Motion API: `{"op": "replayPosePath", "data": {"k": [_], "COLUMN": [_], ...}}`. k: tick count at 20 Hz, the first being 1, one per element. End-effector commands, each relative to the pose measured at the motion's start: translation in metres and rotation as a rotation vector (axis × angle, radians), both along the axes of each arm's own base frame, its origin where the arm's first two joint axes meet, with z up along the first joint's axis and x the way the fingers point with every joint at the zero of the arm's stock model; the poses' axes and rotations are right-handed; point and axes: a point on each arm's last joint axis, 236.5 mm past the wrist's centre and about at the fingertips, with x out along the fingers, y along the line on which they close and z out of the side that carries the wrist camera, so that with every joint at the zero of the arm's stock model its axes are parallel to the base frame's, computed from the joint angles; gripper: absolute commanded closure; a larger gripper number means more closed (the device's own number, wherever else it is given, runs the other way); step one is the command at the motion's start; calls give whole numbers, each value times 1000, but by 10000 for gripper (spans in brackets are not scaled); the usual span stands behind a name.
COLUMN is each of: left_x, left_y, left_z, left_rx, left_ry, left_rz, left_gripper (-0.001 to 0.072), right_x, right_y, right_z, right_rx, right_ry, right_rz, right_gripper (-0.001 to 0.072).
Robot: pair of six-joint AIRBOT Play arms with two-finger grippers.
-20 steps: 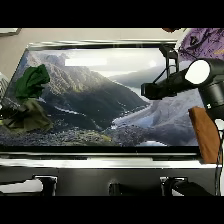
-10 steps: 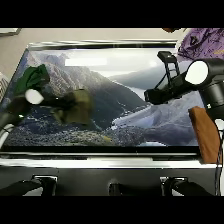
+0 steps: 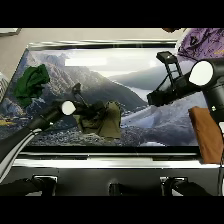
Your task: Fold the clothes and pants, and hang the long-sleeved shirts on hangers.
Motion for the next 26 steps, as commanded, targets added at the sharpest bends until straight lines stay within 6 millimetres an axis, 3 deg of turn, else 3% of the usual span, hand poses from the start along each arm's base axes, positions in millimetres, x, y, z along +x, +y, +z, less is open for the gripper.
{"op": "replayPosePath", "data": {"k": [1, 3, 4, 5, 8, 10, 12, 14, 19, 22, 26], "left_x": [18, 22, 23, 24, 28, 32, 34, 35, 31, 28, 29], "left_y": [53, 98, 120, 138, 181, 197, 208, 212, 211, 211, 211], "left_z": [33, 52, 58, 62, 63, 62, 62, 62, 60, 58, 51], "left_rx": [45, 81, 94, 98, 104, 106, 107, 110, 110, 111, 112], "left_ry": [-76, -101, -104, -97, -72, -69, -67, -67, -51, -39, -21], "left_rz": [-14, 1, 22, 55, 145, 185, 210, 219, 212, 207, 205], "left_gripper": [157, 158, 158, 159, 159, 160, 160, 162, 165, 165, 164], "right_x": [33, 46, 44, 39, 17, -8, -35, -54, -74, -76, -67], "right_y": [-29, -77, -88, -84, -32, 6, 41, 72, 132, 151, 153], "right_z": [3, -24, -46, -66, -107, -137, -167, -190, -221, -226, -235], "right_rx": [-2, 76, 199, 360, 773, 843, 811, 758, 701, 713, 686], "right_ry": [-107, -63, 12, 101, 312, 421, 510, 559, 603, 610, 566], "right_rz": [-106, -314, -409, -473, -451, -392, -327, -270, -206, -215, -267], "right_gripper": [414, 394, 394, 396, 393, 391, 386, 329, 323, 323, 339]}}
